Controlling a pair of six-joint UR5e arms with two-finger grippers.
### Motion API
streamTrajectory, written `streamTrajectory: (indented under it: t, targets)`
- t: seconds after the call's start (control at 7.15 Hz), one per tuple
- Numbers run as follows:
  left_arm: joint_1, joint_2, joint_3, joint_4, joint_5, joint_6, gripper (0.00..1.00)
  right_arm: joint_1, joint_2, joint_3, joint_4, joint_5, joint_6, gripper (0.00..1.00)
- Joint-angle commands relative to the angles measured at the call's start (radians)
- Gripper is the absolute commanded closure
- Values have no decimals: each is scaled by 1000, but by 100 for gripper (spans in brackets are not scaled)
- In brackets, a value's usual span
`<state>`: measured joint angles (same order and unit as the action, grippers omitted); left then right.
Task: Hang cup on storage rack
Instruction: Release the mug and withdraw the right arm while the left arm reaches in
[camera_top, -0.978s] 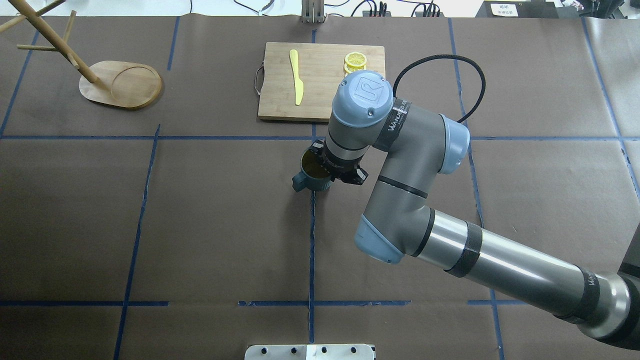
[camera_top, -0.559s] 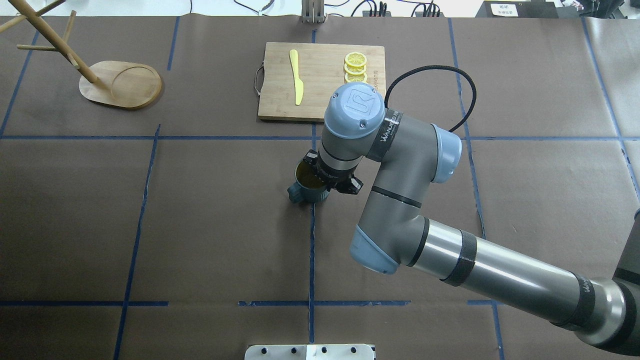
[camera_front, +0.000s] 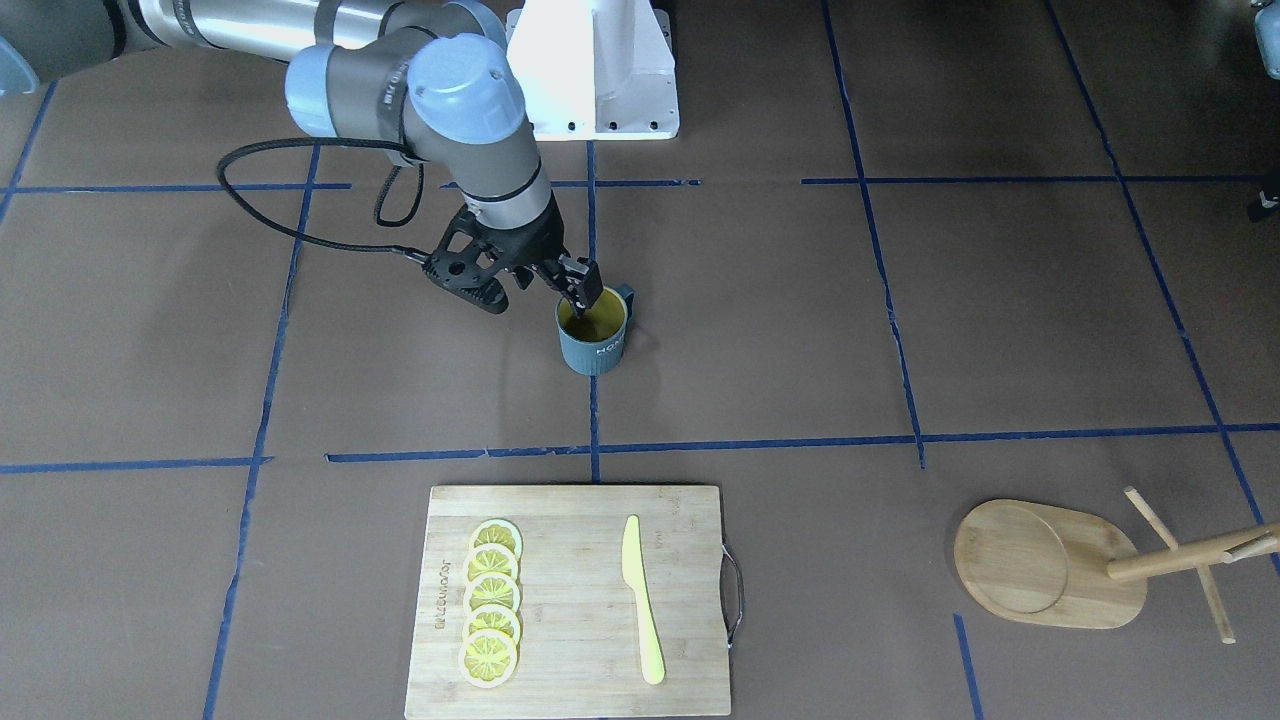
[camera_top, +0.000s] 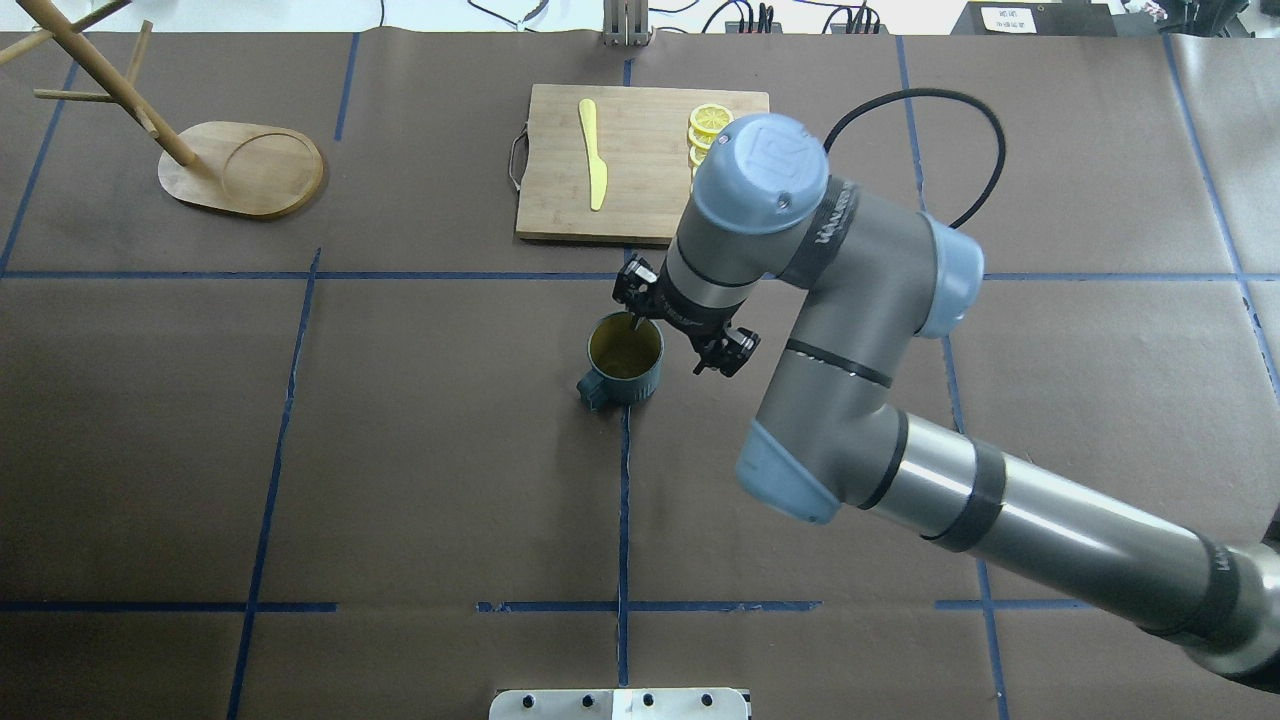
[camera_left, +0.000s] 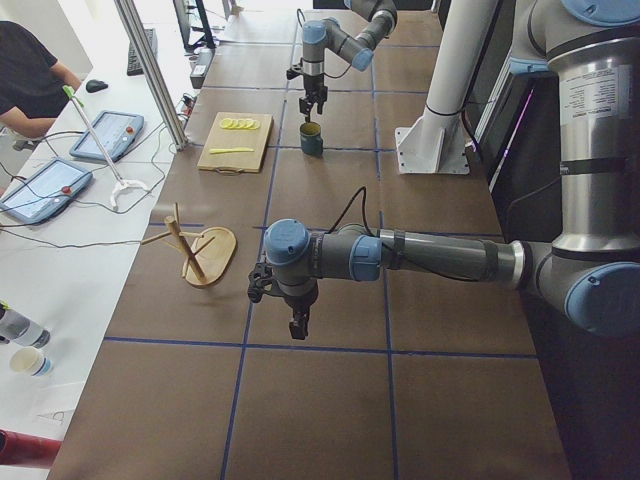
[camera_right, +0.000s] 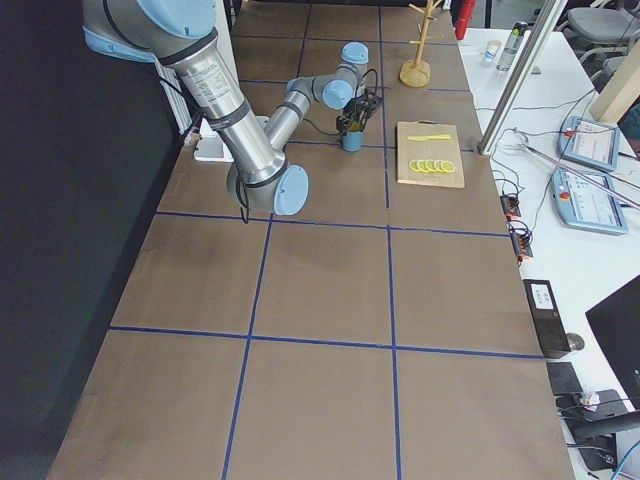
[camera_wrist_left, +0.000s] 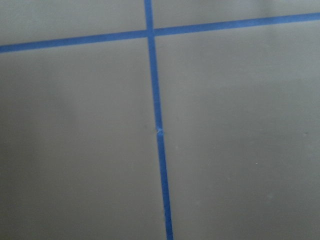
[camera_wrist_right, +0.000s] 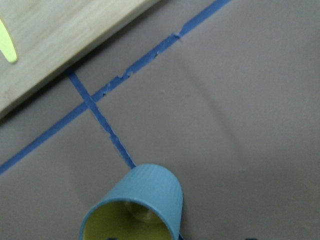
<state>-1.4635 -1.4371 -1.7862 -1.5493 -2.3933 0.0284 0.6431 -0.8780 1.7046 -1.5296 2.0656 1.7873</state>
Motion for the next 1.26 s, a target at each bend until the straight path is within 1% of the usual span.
streamTrajectory:
  t: [0.0, 0.14, 0.28, 0.42, 0.56, 0.7, 0.84, 0.98, 1.12]
  targets:
    - [66, -2, -14, -124, -120, -2, 0, 230, -206, 220, -1, 222, -133, 0]
    - [145, -8, -21, -247, -124, -2, 0, 350, -289, 240, -3, 319, -232, 0]
    - [246, -15, -12, -435, -112, -5, 0, 415, -355, 237, -1, 364, -364, 0]
    - [290, -52, -1, -539, -83, -69, 0, 464, -409, 234, -3, 360, -459, 0]
    - [337, -131, 1, -598, -69, -152, 0, 507, -473, 242, -6, 354, -596, 0]
    - [417, -213, -4, -609, -67, -198, 0, 567, -568, 250, 0, 367, -738, 0]
    - [467, -288, -25, -626, -22, -332, 1, 581, -638, 244, 0, 358, -934, 0]
    - [558, -334, -28, -717, 84, -475, 4, 617, -697, 245, 2, 355, -1059, 0]
    - [660, -373, -25, -811, 247, -605, 2, 644, -713, 215, -3, 354, -1179, 0]
